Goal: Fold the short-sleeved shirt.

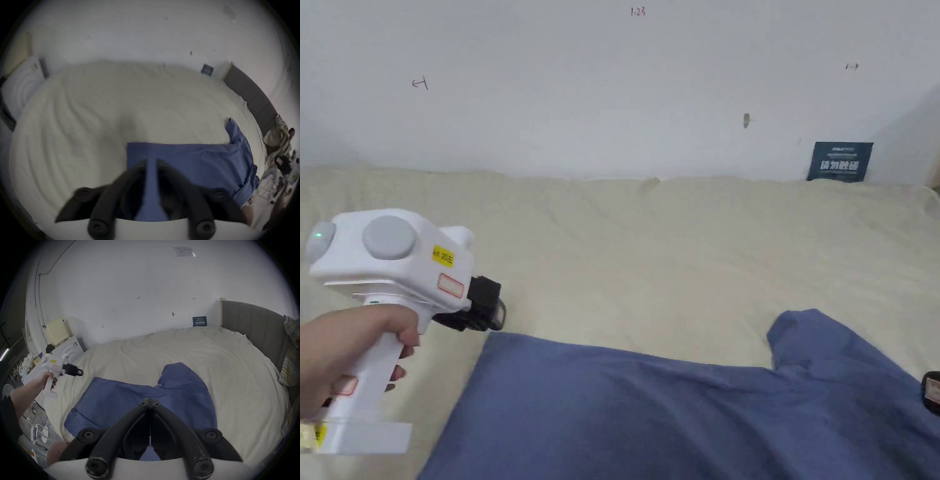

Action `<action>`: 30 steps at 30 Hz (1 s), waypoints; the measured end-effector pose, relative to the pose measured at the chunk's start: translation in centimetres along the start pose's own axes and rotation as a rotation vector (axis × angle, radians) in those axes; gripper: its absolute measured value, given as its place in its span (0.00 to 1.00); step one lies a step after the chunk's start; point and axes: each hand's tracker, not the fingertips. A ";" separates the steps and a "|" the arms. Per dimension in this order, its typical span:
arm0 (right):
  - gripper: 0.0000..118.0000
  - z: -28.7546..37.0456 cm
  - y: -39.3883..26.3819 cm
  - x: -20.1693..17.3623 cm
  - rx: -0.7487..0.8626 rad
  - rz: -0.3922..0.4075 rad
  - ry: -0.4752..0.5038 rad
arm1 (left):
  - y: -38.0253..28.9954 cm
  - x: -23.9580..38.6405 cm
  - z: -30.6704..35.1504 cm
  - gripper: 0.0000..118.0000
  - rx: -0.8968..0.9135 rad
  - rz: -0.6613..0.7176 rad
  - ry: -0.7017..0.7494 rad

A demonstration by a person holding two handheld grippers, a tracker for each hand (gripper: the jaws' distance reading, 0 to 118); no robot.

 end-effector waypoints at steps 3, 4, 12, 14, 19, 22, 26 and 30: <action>0.00 -1.4 -0.9 0.2 -0.003 0.012 0.102 | 0.4 -0.3 -4.5 0.83 -0.058 -0.084 0.114; 0.00 -1.9 -1.0 -0.1 -0.015 0.020 0.107 | 0.6 -0.4 -5.7 0.92 -0.058 -0.128 0.138; 0.00 -5.4 -3.0 -1.4 -0.121 0.112 0.147 | 0.5 -1.6 -9.1 0.81 -0.055 -0.038 0.090; 0.00 -5.6 -3.3 -1.5 -0.136 0.125 0.139 | -0.4 -0.9 -9.1 0.73 -0.047 -0.104 0.179; 0.00 -5.7 -3.3 -1.0 -0.139 0.101 0.126 | -1.8 2.6 -6.9 0.02 0.022 -0.247 0.084; 0.00 -5.4 -3.0 -0.1 -0.125 0.051 0.110 | -2.3 3.6 -8.0 0.02 -0.057 -0.298 0.112; 0.00 -5.4 0.4 3.2 -0.079 -0.130 0.097 | -1.6 3.6 -7.5 0.02 0.011 -0.266 0.129; 0.00 -9.7 5.2 9.4 -0.155 -0.320 0.000 | -0.7 3.0 -6.4 0.02 0.038 -0.218 0.131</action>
